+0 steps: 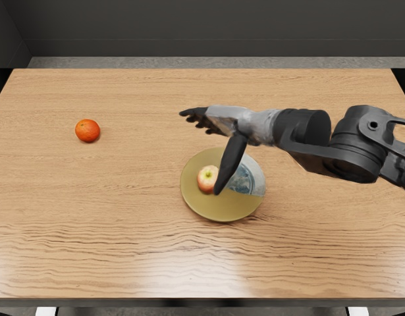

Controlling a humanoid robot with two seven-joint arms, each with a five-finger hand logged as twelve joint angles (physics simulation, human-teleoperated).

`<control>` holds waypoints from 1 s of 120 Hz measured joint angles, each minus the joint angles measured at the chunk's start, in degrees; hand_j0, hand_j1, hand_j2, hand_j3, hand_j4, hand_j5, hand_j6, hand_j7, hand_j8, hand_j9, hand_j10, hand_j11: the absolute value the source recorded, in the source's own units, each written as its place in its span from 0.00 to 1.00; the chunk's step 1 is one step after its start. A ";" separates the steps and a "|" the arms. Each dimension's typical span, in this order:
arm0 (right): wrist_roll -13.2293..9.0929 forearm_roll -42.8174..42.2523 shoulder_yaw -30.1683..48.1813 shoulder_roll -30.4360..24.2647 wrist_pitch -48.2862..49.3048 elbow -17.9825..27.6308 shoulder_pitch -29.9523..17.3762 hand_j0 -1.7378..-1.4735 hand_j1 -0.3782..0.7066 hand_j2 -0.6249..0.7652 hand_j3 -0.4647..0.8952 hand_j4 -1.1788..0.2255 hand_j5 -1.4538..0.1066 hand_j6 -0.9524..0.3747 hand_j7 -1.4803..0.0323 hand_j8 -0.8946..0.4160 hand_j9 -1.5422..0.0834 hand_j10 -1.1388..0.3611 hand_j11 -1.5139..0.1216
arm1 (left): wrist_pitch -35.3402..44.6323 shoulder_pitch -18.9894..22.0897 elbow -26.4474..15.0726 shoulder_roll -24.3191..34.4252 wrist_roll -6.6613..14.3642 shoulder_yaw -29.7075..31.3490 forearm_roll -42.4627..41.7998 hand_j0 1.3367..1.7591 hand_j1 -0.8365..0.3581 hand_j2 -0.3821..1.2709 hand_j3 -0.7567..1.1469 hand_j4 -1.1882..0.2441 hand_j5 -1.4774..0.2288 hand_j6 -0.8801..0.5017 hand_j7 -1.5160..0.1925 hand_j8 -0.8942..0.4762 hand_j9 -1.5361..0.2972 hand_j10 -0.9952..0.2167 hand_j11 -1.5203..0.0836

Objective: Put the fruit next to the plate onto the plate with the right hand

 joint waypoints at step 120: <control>0.00 62.25 4.50 -30.81 31.32 -22.23 -15.54 0.30 0.03 0.45 0.34 0.84 0.93 0.72 0.98 0.69 0.95 0.76 0.93 | 0.00 -0.42 0.18 0.00 0.00 0.16 0.20 0.76 0.99 0.23 0.40 0.83 0.87 0.64 0.89 0.65 0.84 0.82 0.95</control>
